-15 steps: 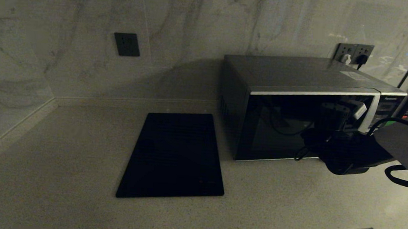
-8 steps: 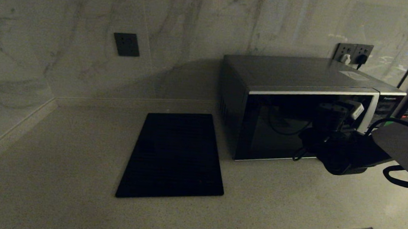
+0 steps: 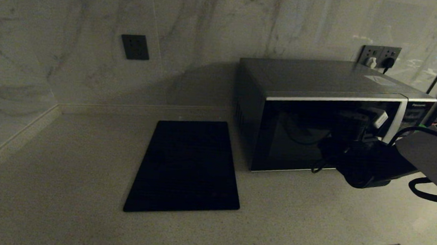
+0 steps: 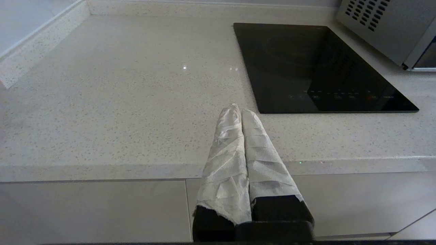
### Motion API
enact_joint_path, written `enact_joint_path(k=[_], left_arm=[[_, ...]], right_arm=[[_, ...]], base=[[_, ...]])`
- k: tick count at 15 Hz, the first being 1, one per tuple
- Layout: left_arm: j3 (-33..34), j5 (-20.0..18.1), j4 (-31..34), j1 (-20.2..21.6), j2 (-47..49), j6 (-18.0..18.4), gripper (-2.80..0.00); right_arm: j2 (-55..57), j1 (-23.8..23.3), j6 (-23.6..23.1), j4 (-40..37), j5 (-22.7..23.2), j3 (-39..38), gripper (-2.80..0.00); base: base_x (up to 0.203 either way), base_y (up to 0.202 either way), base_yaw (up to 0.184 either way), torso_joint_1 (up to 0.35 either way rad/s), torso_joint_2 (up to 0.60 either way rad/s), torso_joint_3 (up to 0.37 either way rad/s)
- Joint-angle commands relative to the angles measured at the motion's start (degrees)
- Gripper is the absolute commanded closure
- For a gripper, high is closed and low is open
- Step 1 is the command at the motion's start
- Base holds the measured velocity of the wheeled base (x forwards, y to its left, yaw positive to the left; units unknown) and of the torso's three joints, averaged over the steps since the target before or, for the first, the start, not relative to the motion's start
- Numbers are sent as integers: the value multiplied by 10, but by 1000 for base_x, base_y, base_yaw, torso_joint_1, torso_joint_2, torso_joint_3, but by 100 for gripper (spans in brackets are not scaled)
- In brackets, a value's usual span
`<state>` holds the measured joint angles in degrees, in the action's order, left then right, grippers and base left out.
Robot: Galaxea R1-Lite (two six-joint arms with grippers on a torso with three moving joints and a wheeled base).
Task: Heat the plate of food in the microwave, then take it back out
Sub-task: Open the microwave oven
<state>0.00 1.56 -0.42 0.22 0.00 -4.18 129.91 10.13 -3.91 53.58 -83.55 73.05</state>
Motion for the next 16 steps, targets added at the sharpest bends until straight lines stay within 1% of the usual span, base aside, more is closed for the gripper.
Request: enact_joint_path(k=[1, 3, 9, 13, 16], left_arm=[[0, 0, 0, 0, 1, 0, 0], [0, 0, 0, 0, 1, 0, 0], [0, 0, 0, 0, 1, 0, 0], [0, 0, 0, 0, 1, 0, 0], [0, 0, 0, 0, 1, 0, 0]], right_arm=[[-13, 8, 0, 4, -13, -3, 0], [-21, 20, 0, 3, -26, -8, 0], [-24, 38, 0, 3, -28, -18, 0], [-16, 40, 0, 3, -28, -10, 0], [-16, 39, 2, 4, -28, -24, 0]], base=[[0, 0, 0, 0, 0, 0], [0, 0, 0, 0, 0, 0], [0, 0, 0, 0, 0, 0], [0, 0, 0, 0, 0, 0], [0, 0, 0, 0, 0, 0]])
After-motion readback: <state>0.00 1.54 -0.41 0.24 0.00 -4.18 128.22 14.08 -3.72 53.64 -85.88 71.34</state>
